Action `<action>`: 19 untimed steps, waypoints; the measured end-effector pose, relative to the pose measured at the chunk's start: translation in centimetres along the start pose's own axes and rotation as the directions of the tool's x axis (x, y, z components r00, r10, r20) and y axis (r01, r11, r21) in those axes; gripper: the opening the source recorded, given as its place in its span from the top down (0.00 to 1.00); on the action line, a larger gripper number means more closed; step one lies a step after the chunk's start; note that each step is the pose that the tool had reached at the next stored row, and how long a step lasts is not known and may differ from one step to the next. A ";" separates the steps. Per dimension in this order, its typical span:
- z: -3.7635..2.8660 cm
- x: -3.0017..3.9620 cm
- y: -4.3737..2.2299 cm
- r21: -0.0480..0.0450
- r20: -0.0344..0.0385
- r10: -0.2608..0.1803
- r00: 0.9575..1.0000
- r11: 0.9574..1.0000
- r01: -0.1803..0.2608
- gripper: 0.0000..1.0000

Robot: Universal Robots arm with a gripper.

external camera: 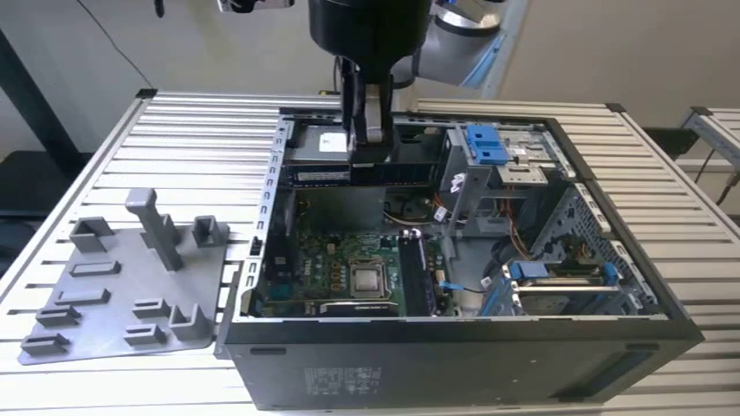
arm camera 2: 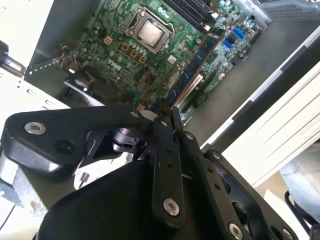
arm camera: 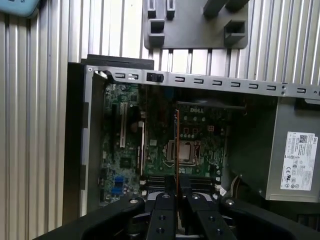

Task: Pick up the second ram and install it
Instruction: 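Pick up the second ram and move it above second insertion slot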

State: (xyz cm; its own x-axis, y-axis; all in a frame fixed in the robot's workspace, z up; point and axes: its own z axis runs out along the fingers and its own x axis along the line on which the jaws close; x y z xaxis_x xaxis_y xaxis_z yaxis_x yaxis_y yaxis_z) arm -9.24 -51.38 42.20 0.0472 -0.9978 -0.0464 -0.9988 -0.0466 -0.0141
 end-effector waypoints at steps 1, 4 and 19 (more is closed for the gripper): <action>0.00 0.01 -0.27 0.000 0.000 0.000 1.000 1.000 0.000 0.86; 0.01 0.05 -1.02 0.000 0.000 0.000 1.000 1.000 0.000 0.86; 0.05 0.19 -4.03 0.000 0.000 0.000 1.000 1.000 0.000 0.86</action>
State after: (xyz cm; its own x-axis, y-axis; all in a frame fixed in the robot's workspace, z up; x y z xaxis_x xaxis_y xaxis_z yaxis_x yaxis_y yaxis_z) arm -5.21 -51.38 42.20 0.0472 -0.9978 -0.0464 -0.9988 -0.0466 -0.0141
